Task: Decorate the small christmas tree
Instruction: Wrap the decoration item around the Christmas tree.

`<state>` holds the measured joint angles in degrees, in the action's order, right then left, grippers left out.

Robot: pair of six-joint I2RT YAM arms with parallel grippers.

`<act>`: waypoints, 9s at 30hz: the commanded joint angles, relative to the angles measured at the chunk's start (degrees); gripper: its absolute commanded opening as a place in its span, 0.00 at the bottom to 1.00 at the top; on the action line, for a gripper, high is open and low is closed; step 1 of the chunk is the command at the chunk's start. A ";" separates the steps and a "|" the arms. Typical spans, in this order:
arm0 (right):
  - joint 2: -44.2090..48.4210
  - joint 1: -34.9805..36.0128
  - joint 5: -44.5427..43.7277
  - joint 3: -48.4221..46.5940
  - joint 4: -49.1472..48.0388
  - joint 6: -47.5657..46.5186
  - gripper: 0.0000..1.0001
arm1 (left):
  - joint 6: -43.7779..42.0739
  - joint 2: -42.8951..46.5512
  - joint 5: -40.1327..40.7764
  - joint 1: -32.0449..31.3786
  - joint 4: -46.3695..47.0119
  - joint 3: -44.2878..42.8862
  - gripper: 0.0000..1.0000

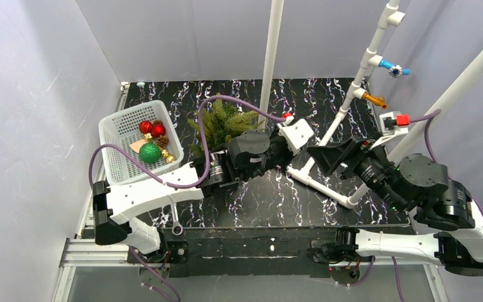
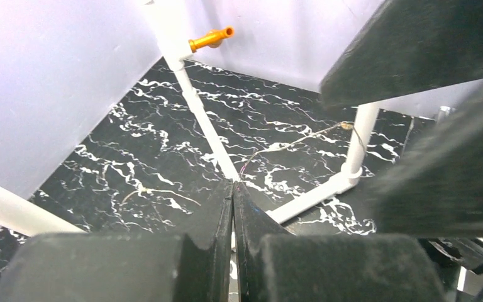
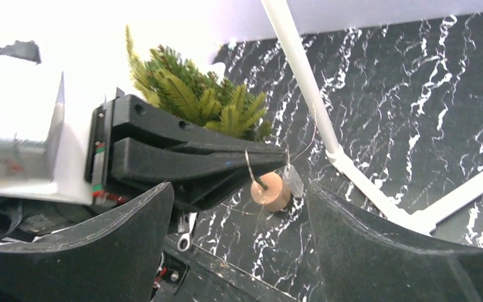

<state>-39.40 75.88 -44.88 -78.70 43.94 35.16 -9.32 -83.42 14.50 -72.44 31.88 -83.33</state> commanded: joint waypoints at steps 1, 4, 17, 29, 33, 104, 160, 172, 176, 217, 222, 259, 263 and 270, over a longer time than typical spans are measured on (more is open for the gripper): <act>1.37 0.08 -1.53 -1.91 -7.35 -5.17 0.86 | -2.16 -0.95 0.18 2.08 -0.41 -6.08 0.00; 2.67 0.08 -1.33 -1.04 -8.63 -5.28 0.87 | -2.73 -1.66 -0.39 2.56 -1.16 -8.57 0.00; 5.76 0.09 -1.98 1.04 -9.34 -5.81 0.88 | -6.19 0.91 -2.91 3.01 -1.95 -12.89 0.00; 5.09 0.10 -2.14 0.91 -9.79 -6.15 0.89 | -4.25 3.16 -6.85 3.01 -1.25 -17.00 0.00; 4.87 0.06 -1.81 1.18 -9.92 -5.83 0.90 | -6.43 3.31 -6.05 3.01 -2.46 -18.63 0.00; -7.26 0.14 15.08 26.53 -45.92 -6.79 0.85 | 18.89 3.46 -18.50 14.03 -9.07 -16.13 0.00; -3.63 -1.69 -14.18 32.56 -28.55 15.57 0.01 | 18.95 2.87 -20.15 14.07 -4.65 -14.09 0.00; -6.37 -3.22 -13.92 29.92 -31.23 9.16 0.01 | 9.77 1.14 -18.61 14.09 -3.74 -16.56 0.00; -7.01 -6.92 -11.44 30.18 -32.05 7.93 0.01 | 5.84 0.32 -16.68 14.87 -3.93 -17.86 0.00; -11.68 -15.76 2.26 26.27 -35.16 3.76 0.01 | 1.08 5.13 -33.34 15.49 -11.49 -20.52 0.00; -13.60 -15.97 1.45 25.79 -35.04 2.08 0.01 | -4.90 3.88 -33.40 15.65 -11.03 -21.51 0.00; -17.07 -20.68 8.66 22.35 -41.75 -0.55 0.01 | -14.01 7.67 -26.72 17.72 -5.84 -18.09 0.00; -19.09 -21.34 10.05 21.38 -42.74 -0.29 0.01 | -14.00 8.13 -25.84 19.49 -5.76 -17.49 0.00; -20.81 -24.90 12.78 22.90 -44.18 2.52 0.01 | -12.83 8.68 -25.93 21.15 -5.72 -16.02 0.00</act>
<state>-59.79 52.66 -33.63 -54.65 3.95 35.75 -22.59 -77.49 -11.40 -51.99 21.91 -99.61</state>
